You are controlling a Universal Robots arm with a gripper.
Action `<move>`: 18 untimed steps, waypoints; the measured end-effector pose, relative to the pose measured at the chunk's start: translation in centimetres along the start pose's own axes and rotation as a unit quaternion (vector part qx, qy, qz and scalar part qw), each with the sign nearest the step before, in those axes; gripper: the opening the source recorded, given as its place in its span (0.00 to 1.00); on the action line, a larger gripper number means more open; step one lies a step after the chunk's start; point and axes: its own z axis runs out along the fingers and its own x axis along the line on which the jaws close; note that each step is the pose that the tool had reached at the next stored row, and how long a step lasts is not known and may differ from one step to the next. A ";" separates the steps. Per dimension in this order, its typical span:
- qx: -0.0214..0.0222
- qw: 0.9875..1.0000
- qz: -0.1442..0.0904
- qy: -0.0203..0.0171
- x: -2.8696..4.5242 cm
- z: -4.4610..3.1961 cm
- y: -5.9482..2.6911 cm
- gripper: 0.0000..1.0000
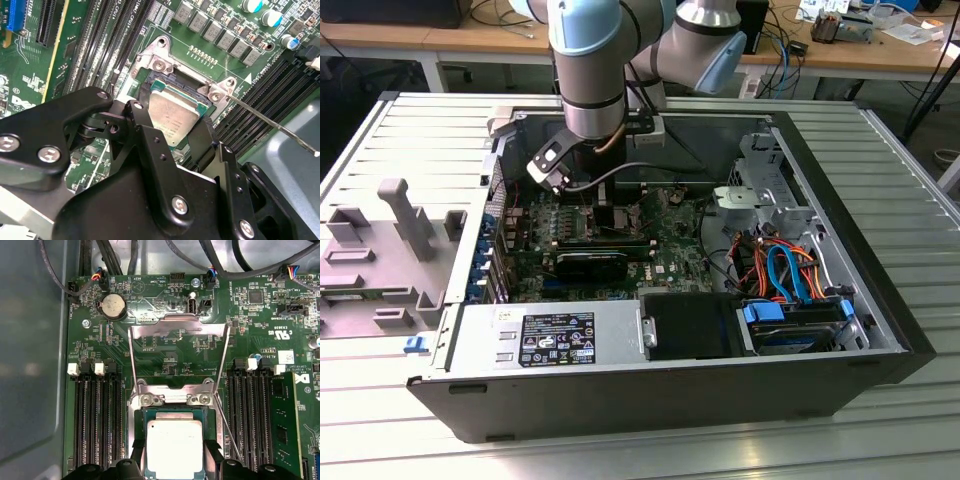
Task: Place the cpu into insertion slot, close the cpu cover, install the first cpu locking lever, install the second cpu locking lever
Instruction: 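Place the cpu into insertion slot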
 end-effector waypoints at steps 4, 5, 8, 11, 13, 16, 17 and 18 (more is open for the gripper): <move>0.000 1.000 0.000 0.000 0.00 0.01 0.00 0.55; 0.000 1.000 0.000 0.000 0.00 0.01 0.00 0.55; 0.000 1.000 0.000 0.000 0.01 0.04 0.00 0.62; 0.000 1.000 0.000 0.001 -0.01 -0.44 -0.01 0.62; -0.001 1.000 0.000 0.001 0.00 -0.61 0.01 0.62; 0.000 1.000 0.000 0.001 0.00 -0.55 0.02 0.62; 0.000 1.000 0.000 0.001 0.00 -0.51 0.04 0.62; 0.000 1.000 0.000 0.000 -0.01 -0.49 0.08 0.62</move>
